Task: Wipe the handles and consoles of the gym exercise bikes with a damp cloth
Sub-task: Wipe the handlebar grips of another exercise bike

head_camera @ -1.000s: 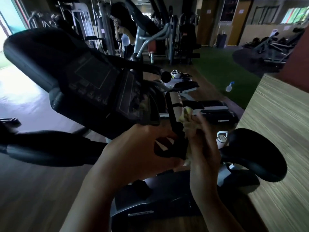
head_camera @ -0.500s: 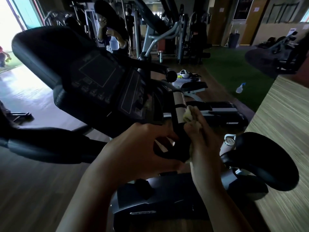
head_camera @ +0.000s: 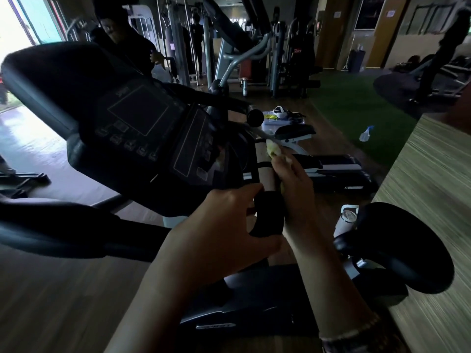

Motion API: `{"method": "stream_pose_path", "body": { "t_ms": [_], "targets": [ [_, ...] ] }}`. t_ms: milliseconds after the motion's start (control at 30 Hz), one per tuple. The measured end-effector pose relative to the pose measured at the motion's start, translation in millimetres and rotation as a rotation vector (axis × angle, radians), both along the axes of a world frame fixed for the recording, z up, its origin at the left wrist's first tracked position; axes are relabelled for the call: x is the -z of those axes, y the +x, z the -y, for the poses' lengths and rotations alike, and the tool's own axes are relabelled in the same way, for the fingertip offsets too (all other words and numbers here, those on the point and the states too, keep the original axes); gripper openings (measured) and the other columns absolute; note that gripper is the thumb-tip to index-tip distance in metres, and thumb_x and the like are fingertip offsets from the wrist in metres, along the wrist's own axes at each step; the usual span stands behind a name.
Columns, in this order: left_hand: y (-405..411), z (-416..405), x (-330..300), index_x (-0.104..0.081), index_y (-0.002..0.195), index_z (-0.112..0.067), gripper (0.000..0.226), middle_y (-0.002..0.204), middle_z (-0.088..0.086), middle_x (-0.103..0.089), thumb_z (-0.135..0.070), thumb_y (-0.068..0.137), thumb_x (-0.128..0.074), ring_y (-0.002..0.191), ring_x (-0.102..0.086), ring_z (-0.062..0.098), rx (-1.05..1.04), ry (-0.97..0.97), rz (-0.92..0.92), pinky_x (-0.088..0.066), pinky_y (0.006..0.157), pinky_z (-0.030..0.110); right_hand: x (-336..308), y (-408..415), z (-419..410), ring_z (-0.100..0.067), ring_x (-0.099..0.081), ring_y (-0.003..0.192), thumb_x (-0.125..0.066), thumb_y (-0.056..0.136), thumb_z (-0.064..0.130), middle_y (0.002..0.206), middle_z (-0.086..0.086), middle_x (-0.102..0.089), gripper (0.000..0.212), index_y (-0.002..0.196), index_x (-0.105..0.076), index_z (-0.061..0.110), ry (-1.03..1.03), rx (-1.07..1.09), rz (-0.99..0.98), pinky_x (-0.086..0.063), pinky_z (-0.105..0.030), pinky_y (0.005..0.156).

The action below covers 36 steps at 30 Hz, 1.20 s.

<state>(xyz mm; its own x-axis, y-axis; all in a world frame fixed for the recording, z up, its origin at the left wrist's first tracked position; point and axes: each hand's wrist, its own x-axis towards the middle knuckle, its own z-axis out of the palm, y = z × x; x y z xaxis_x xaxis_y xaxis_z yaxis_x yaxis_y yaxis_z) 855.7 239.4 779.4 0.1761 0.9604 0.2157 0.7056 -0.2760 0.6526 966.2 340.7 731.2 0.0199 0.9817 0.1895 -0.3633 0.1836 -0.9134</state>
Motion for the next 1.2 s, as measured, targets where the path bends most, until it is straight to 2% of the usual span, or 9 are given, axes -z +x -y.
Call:
{"method": "stream_pose_path", "body": {
  "t_ms": [100,200,400,533,633,800,900,1033,1200],
  "targets": [
    [2.6,-1.0,1.1,-0.060,0.118,-0.030,0.049,0.100,-0.017,-0.068,-0.041,0.073,-0.075,0.094,-0.064,-0.005,-0.019,0.008,-0.013,-0.056,0.080,0.021,7.3,5.0,14.9,-0.009,-0.060,0.120,-0.050,0.099,0.015,0.124,0.006,-0.068,0.030,0.126,-0.064,0.020,0.033,-0.047,0.003,-0.045,-0.033,0.107],
    [3.3,-4.2,1.4,-0.061,0.113,-0.028,0.045,0.093,-0.013,-0.069,-0.041,0.072,-0.076,0.086,-0.066,0.002,-0.041,0.031,-0.020,-0.055,0.074,0.025,7.8,7.7,9.2,-0.003,-0.062,0.112,-0.050,0.099,0.016,0.116,0.012,-0.070,0.027,0.121,-0.066,0.021,0.056,-0.023,0.047,-0.049,-0.021,0.095],
    [2.3,-4.8,1.2,-0.059,0.114,-0.029,0.045,0.099,-0.010,-0.068,-0.039,0.074,-0.076,0.089,-0.066,0.007,-0.046,0.022,-0.005,-0.056,0.074,0.032,-13.2,-7.0,-33.3,-0.010,-0.065,0.101,-0.047,0.099,0.010,0.105,0.004,-0.070,0.024,0.110,-0.067,0.019,0.036,-0.074,0.021,-0.052,-0.021,0.085],
    [1.9,-7.1,3.1,-0.056,0.114,-0.032,0.045,0.097,-0.012,-0.068,-0.044,0.074,-0.074,0.086,-0.067,0.007,-0.048,-0.007,-0.014,-0.058,0.074,0.034,4.0,0.5,-21.8,-0.010,-0.062,0.115,-0.049,0.098,0.016,0.115,0.009,-0.070,0.027,0.111,-0.069,0.030,0.091,-0.096,0.053,-0.047,-0.032,0.099],
    [2.4,-7.6,1.6,-0.056,0.118,-0.033,0.052,0.101,-0.012,-0.067,-0.047,0.072,-0.076,0.088,-0.064,0.003,-0.059,-0.004,-0.049,-0.056,0.075,0.028,-15.6,-3.3,-44.4,-0.015,-0.063,0.115,-0.053,0.091,0.017,0.116,0.001,-0.071,0.025,0.107,-0.071,0.024,0.166,-0.084,0.196,-0.047,-0.042,0.104],
    [1.7,-5.1,0.1,-0.055,0.119,-0.037,0.055,0.095,-0.016,-0.065,-0.051,0.070,-0.076,0.083,-0.062,-0.001,-0.087,0.002,-0.053,-0.056,0.074,0.022,-13.5,6.7,-35.3,0.001,-0.058,0.113,-0.055,0.088,0.009,0.116,0.007,-0.065,0.027,0.110,-0.069,0.014,0.435,-0.043,0.491,-0.046,-0.017,0.094],
    [1.9,-5.8,-0.7,-0.055,0.117,-0.038,0.053,0.087,-0.018,-0.062,-0.053,0.070,-0.075,0.079,-0.060,-0.004,-0.085,-0.019,-0.077,-0.052,0.067,0.013,-9.4,14.5,-25.9,-0.004,-0.054,0.121,-0.054,0.083,0.013,0.124,0.002,-0.062,0.032,0.111,-0.068,0.016,0.500,-0.108,0.523,-0.043,-0.019,0.101],
    [2.3,-6.6,-0.8,-0.057,0.114,-0.036,0.053,0.090,-0.016,-0.064,-0.053,0.068,-0.076,0.079,-0.062,-0.001,-0.100,-0.035,-0.073,-0.055,0.069,0.020,-24.3,7.5,-38.7,-0.008,-0.056,0.119,-0.055,0.080,0.012,0.119,0.000,-0.064,0.030,0.105,-0.072,0.011,0.477,-0.137,0.609,-0.045,-0.026,0.101],
    [1.1,-8.4,-0.2,-0.057,0.113,-0.036,0.051,0.073,-0.013,-0.057,-0.054,0.069,-0.075,0.063,-0.056,-0.003,-0.095,-0.037,-0.089,-0.046,0.057,0.015,-15.4,20.5,-21.8,0.002,-0.054,0.113,-0.057,0.082,0.012,0.112,0.005,-0.064,0.023,0.095,-0.075,0.011,0.664,-0.189,0.772,-0.036,-0.004,0.091]
  ]
}}
